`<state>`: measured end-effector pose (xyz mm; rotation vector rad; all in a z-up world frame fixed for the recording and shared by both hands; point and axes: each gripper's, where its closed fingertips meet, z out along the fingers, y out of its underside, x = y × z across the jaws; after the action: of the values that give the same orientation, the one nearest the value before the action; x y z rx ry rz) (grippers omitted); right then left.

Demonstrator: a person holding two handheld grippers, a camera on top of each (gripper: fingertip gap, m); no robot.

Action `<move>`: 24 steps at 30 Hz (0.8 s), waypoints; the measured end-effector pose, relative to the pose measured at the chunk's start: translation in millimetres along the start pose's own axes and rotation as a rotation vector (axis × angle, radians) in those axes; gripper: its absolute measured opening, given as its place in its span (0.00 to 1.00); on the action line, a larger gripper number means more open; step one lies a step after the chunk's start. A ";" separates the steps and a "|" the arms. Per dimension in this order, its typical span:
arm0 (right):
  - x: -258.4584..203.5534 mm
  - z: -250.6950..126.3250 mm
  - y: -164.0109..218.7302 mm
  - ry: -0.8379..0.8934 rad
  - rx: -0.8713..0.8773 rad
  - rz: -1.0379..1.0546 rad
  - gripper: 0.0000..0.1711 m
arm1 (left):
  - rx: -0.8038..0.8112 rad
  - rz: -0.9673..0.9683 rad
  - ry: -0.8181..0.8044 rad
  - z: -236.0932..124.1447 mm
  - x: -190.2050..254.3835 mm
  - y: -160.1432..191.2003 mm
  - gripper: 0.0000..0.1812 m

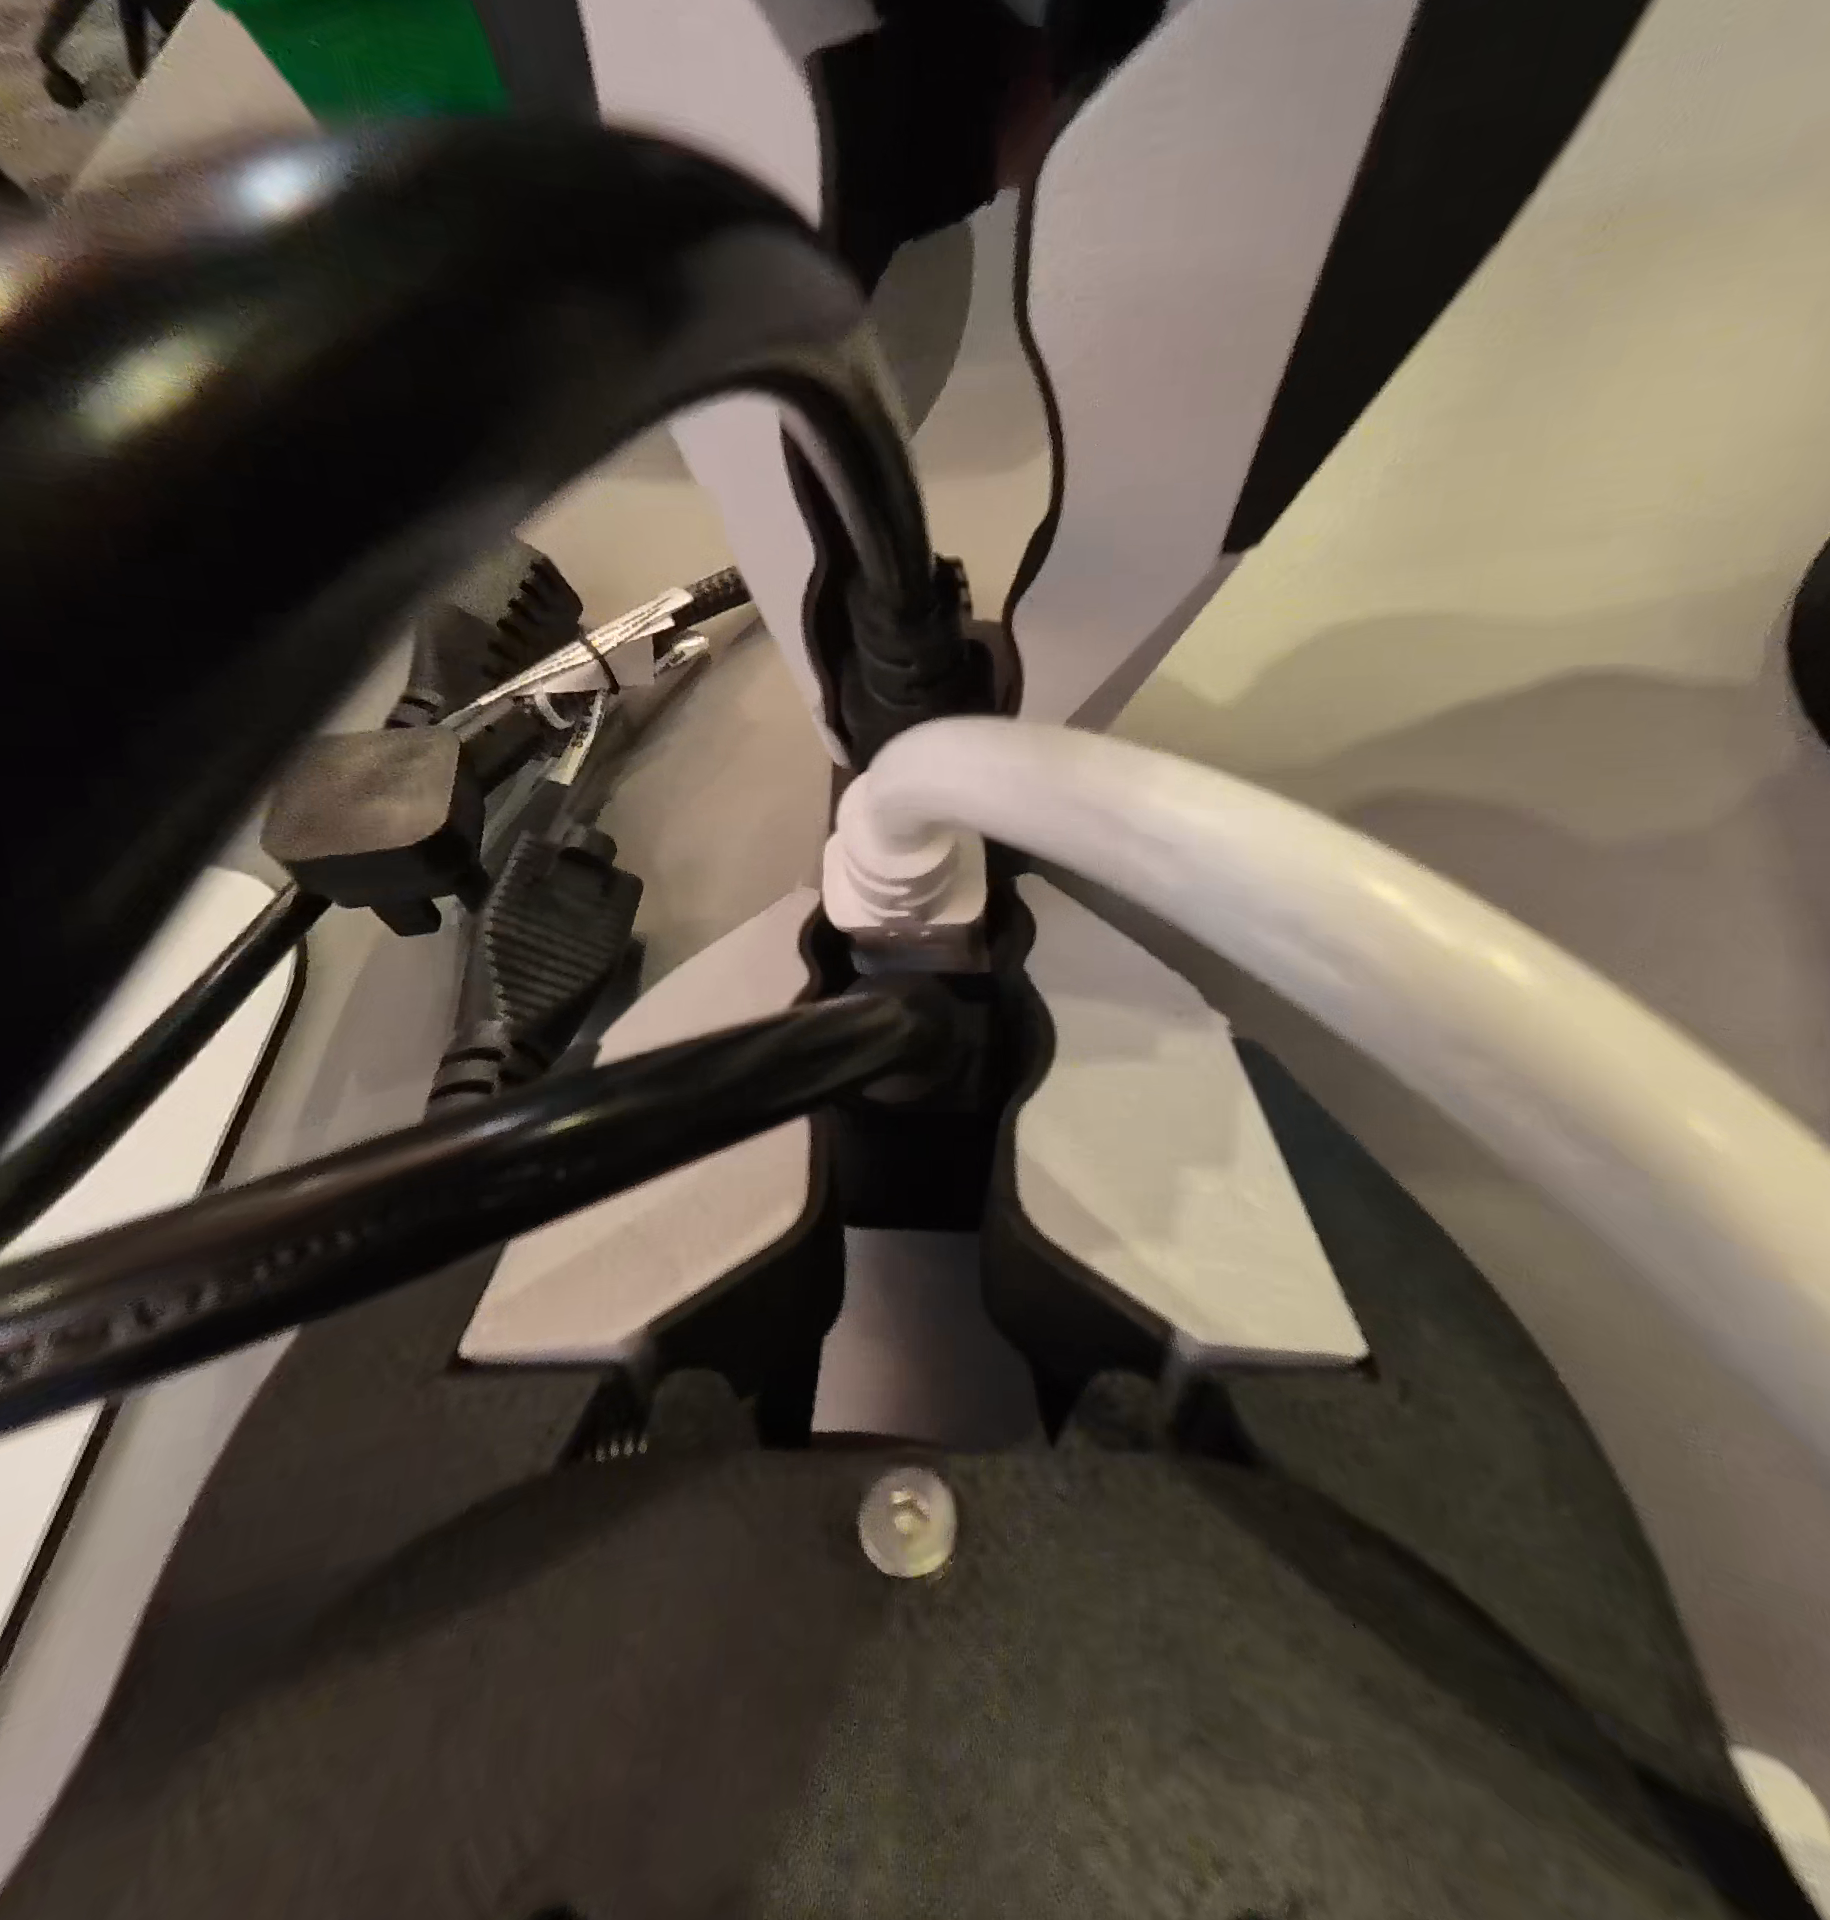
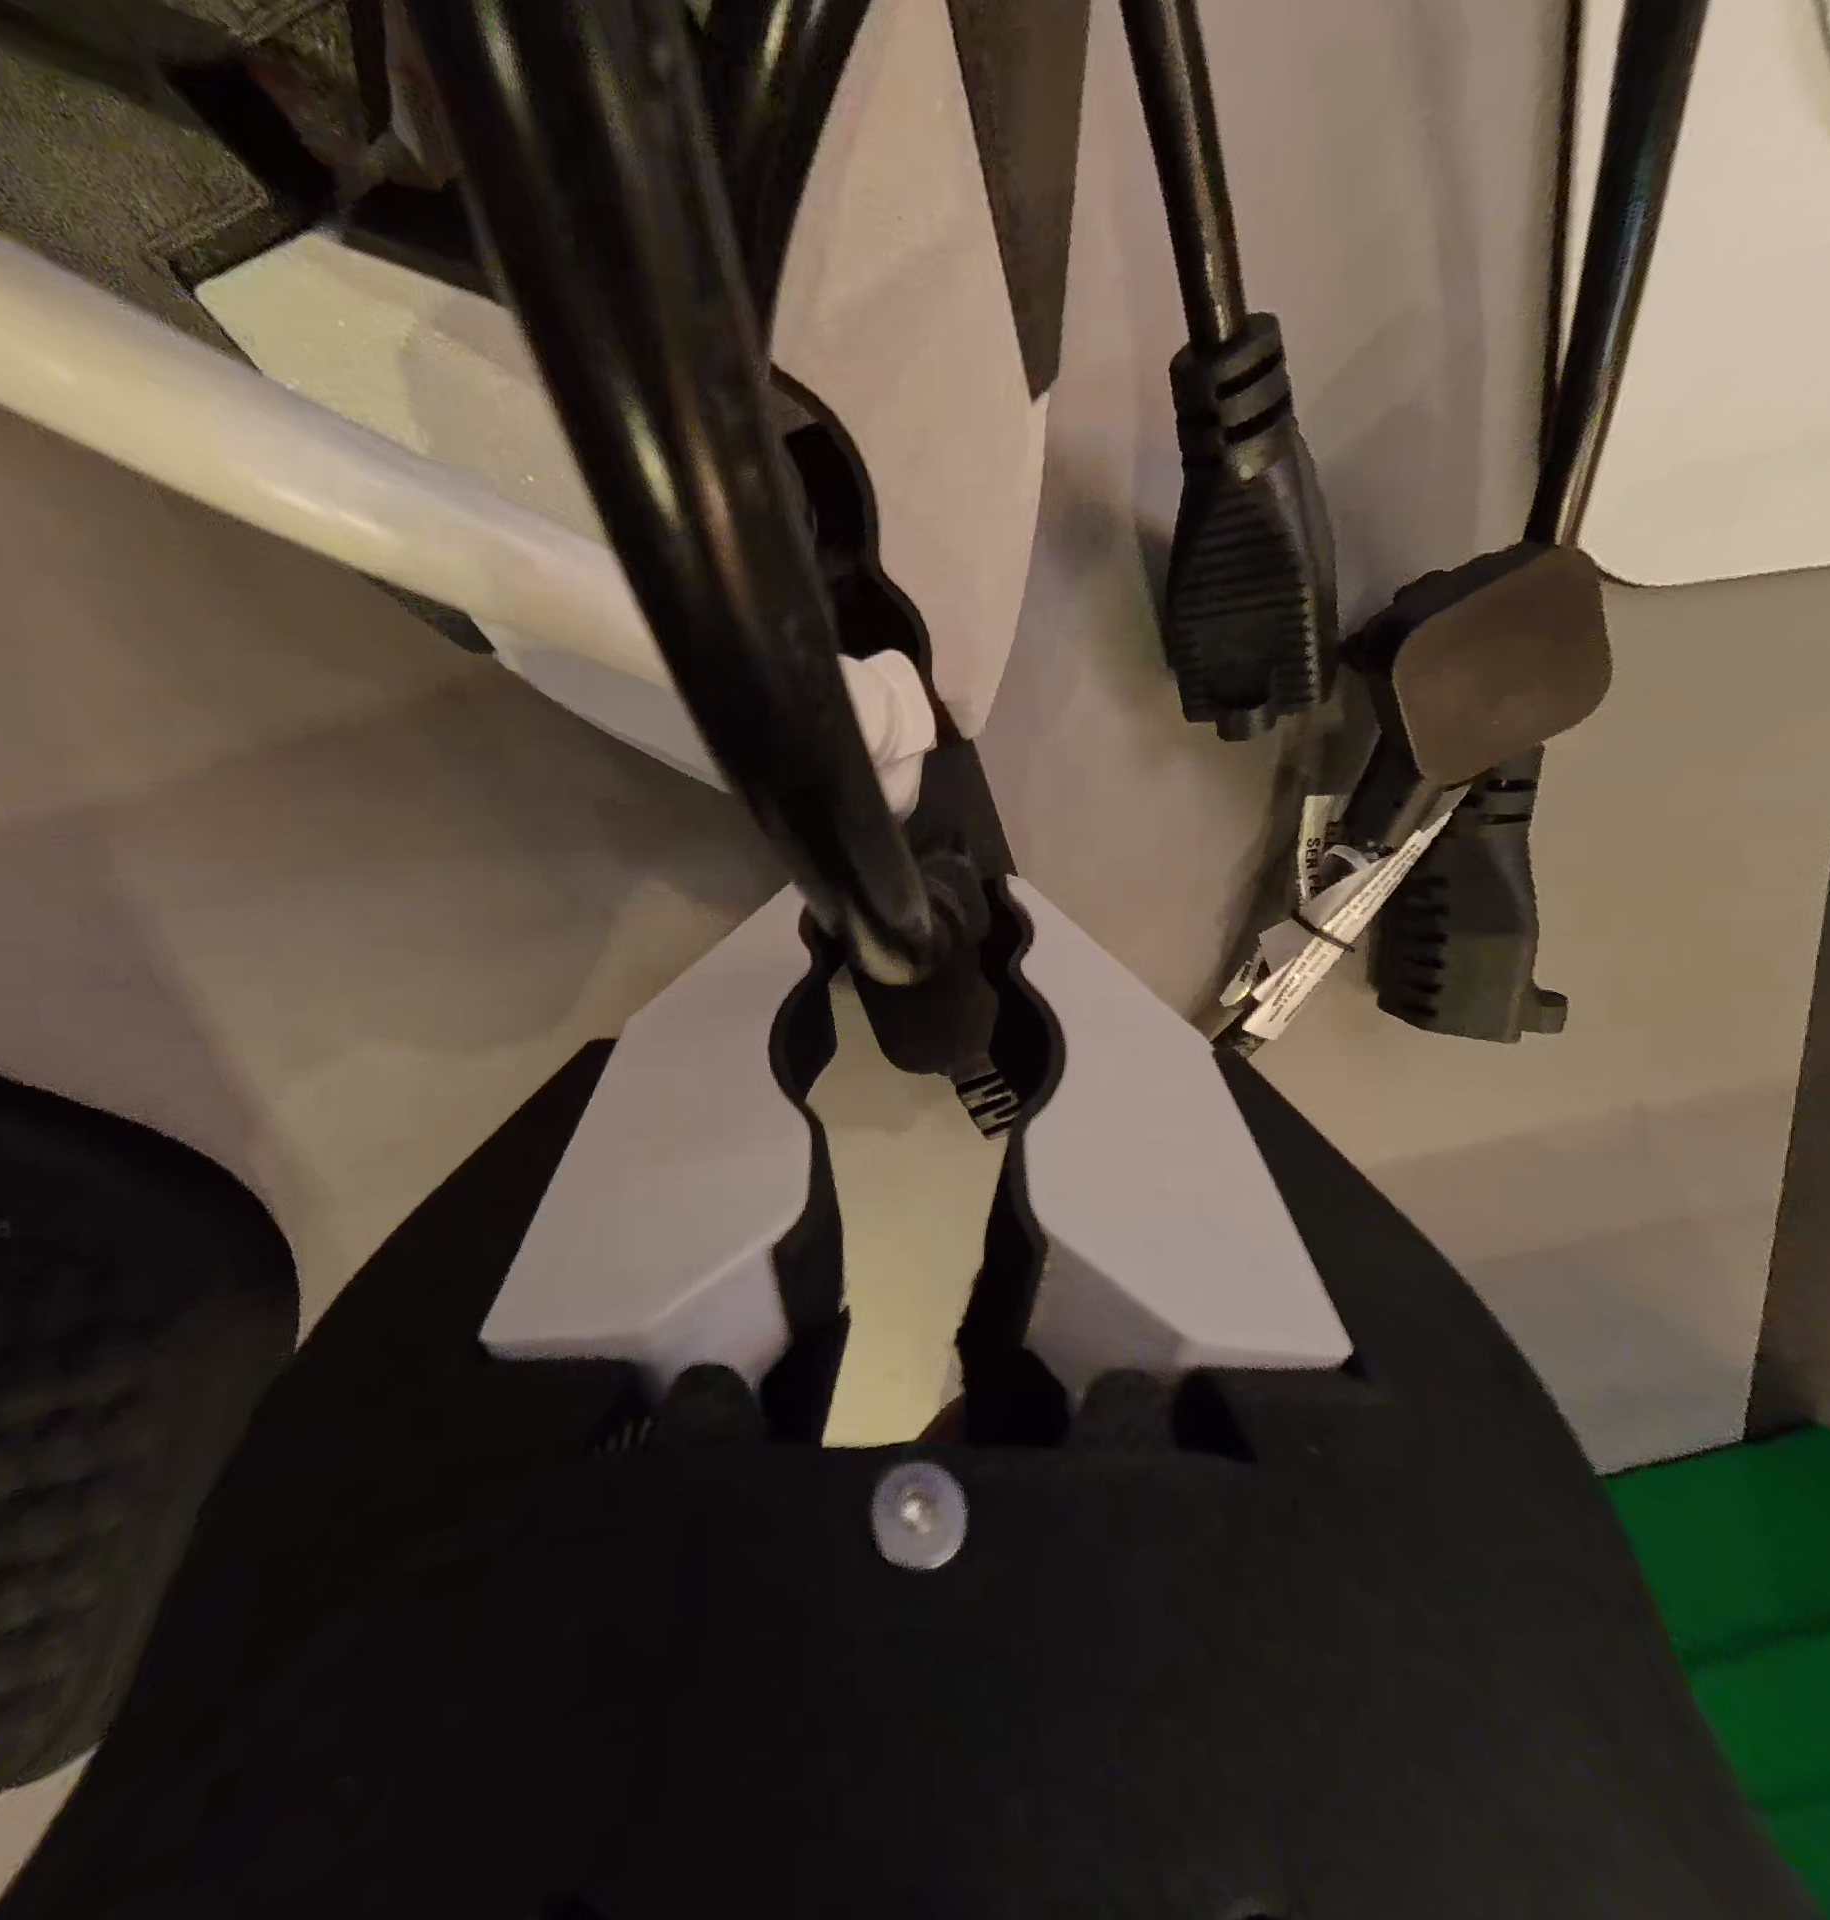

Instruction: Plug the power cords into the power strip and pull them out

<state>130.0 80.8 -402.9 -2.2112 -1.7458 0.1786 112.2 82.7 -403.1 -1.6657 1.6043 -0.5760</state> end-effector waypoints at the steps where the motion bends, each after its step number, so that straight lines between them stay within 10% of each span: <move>1: -1.3 0.6 -1.1 -0.022 -0.002 0.001 0.14 | 0.003 0.008 0.007 -1.1 0.4 0.6 0.15; 24: -13.1 3.0 -4.2 -0.208 -0.053 -0.302 0.13 | 0.046 0.046 0.067 -4.6 9.1 -7.3 0.14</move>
<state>122.0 69.6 -405.7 -1.9909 -2.1935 0.3027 114.4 72.4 -396.3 -1.5876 1.6600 -0.6461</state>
